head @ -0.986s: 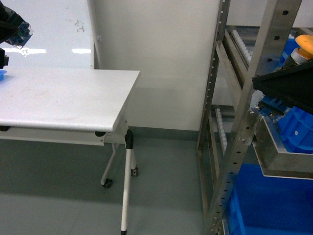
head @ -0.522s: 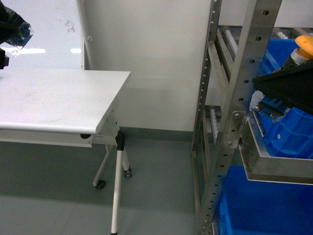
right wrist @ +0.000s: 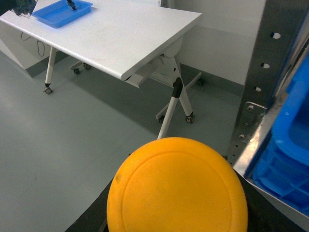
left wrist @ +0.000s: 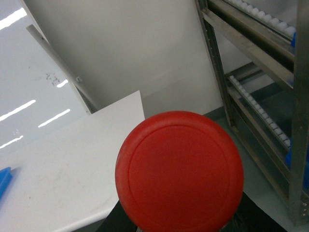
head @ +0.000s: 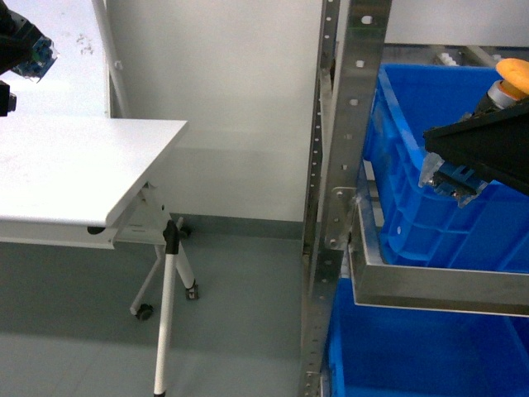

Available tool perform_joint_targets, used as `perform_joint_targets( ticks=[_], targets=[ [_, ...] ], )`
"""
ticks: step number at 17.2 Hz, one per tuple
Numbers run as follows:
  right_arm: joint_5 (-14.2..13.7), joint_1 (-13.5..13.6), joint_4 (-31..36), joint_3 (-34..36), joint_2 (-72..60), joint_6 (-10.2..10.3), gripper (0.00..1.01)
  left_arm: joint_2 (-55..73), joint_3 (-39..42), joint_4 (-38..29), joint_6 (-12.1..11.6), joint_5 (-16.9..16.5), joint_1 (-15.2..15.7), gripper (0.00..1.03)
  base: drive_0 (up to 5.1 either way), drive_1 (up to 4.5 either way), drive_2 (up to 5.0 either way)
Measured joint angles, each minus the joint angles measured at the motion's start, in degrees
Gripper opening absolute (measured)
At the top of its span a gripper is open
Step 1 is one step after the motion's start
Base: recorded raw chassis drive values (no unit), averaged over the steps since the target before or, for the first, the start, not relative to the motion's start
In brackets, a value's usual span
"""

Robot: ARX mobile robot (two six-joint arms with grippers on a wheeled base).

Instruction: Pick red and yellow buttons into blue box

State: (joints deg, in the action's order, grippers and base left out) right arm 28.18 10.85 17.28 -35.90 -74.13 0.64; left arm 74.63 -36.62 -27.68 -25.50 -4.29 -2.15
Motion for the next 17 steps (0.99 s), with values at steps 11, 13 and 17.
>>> perform_joint_targets(
  ticks=[11,13,17],
  targets=[
    [-0.04,-0.04,-0.11,0.02,0.00,-0.02,0.40,-0.02,0.00,-0.09,0.02,-0.11,0.00,0.23,4.7,-2.04,-2.5],
    [-0.09,-0.04,-0.02,0.02,0.00,-0.02,0.40,-0.02,0.00,-0.13,0.02,-0.17,0.00,0.23,4.6,-2.03,-2.0],
    [-0.07,-0.02,-0.09,0.02,0.00,0.00,0.40,-0.02,0.00,-0.15,0.02,-0.13,0.00,0.23,4.5,-2.12,-2.1]
  ],
)
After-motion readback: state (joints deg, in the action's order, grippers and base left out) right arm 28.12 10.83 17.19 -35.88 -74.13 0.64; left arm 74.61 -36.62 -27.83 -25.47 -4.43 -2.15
